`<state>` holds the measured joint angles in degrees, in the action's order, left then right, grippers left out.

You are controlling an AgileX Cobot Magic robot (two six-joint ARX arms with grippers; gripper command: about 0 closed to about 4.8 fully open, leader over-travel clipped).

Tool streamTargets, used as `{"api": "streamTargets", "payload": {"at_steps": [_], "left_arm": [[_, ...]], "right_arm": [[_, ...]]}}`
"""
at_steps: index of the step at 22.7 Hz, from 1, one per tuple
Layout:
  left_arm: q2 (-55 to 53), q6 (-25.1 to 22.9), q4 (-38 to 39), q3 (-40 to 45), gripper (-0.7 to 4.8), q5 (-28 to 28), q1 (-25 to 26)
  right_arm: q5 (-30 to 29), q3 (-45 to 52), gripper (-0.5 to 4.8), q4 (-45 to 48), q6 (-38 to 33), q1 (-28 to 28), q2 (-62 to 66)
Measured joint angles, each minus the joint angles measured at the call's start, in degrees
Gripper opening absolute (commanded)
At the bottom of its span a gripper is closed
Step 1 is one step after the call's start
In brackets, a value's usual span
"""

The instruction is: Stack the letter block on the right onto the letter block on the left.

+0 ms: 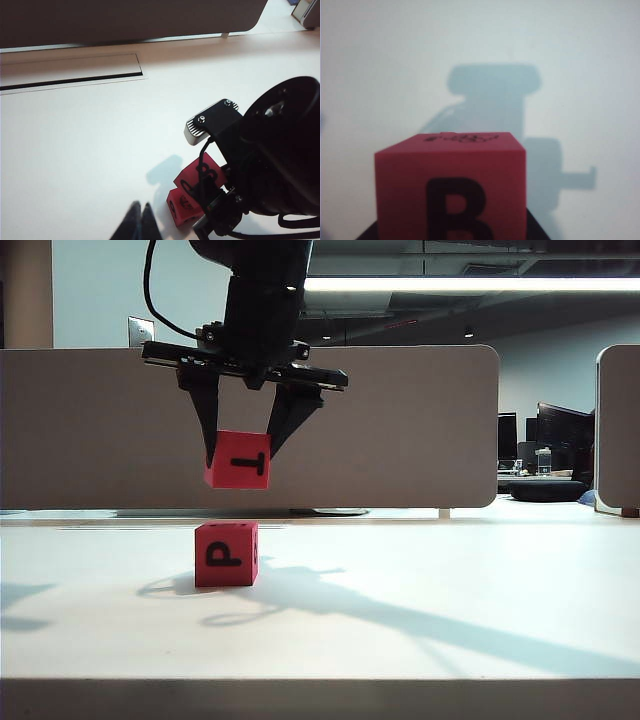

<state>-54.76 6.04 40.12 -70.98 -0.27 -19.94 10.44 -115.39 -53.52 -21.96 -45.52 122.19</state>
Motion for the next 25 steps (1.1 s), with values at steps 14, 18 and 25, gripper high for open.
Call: {"api": "streamTargets", "payload": {"at_steps": [14, 18, 25], "left_arm": [[0.66, 0.0, 0.46, 0.0, -0.06, 0.0, 0.0], [0.66, 0.0, 0.48, 0.0, -0.06, 0.0, 0.0], [0.66, -0.04, 0.46, 0.0, -0.05, -1.6, 0.0]], "right_arm": [[-4.35, -0.02, 4.79, -1.49, -1.55, 0.22, 3.8], [-4.74, -0.04, 4.79, -1.4, -1.64, 0.22, 3.82], [-7.65, -8.07, 4.79, -6.21, 2.64, 0.35, 2.73]]}}
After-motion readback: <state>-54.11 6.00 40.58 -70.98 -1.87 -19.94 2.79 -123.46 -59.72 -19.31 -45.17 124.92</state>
